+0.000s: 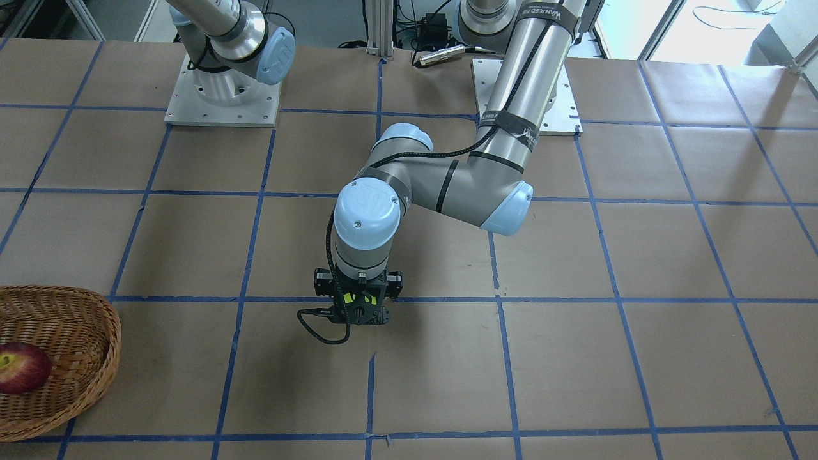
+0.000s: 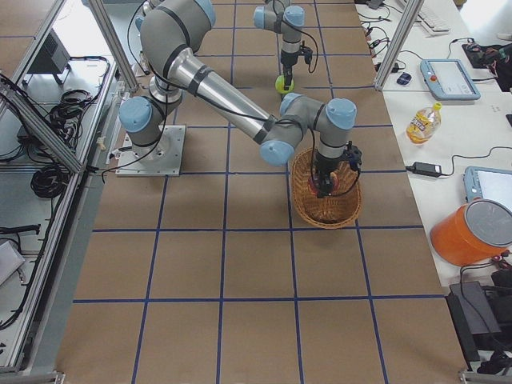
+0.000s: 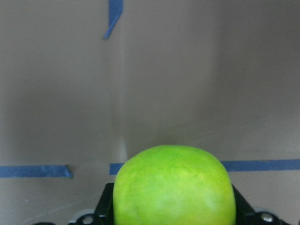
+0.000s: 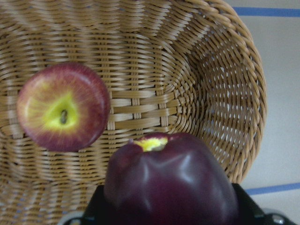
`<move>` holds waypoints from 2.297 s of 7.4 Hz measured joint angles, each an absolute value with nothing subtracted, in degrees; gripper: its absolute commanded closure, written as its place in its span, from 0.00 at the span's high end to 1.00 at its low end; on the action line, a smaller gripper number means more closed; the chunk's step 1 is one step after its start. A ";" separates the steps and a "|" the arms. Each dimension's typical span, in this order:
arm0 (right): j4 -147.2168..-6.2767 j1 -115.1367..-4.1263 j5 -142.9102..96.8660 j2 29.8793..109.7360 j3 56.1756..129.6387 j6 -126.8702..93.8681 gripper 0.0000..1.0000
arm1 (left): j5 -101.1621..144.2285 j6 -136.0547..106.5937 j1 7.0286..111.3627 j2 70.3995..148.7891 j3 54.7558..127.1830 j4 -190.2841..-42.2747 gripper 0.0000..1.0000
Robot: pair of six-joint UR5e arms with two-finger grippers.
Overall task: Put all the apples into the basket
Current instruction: 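Drop the dark red apple into the basket while the left sets the green apple mid-table, then lower the right gripper over the green apple while the left gripper withdraws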
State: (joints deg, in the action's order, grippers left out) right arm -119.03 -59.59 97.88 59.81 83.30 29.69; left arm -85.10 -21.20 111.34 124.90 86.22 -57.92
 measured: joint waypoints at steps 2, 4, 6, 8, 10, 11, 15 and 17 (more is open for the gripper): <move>-123.47 -59.45 97.87 56.54 83.35 29.78 0.83 | -84.89 -19.15 109.20 124.79 86.95 -57.75 1.00; -124.18 -59.42 98.02 55.62 83.53 29.24 1.00 | -84.82 -21.81 109.85 125.17 87.39 -57.71 1.00; -123.48 -59.42 98.32 56.21 83.47 29.05 1.00 | -84.92 -22.71 110.61 122.53 86.37 -59.40 1.00; -118.28 -59.58 98.47 59.03 83.33 28.72 1.00 | -85.85 -21.82 110.70 116.60 85.99 -64.44 1.00; -109.01 -62.65 96.90 65.04 83.34 23.16 1.00 | -87.63 -20.94 110.65 108.62 86.68 -69.44 1.00; -104.72 -66.27 94.62 67.72 83.38 16.46 1.00 | -88.38 -19.39 109.66 104.99 87.05 -72.46 1.00; -100.31 -88.28 86.84 69.67 83.48 -10.00 1.00 | -90.95 -1.93 95.64 95.18 86.90 -86.03 1.00; -103.21 -96.22 83.88 67.48 83.48 -14.07 1.00 | -91.58 3.22 91.30 93.92 86.82 -87.15 1.00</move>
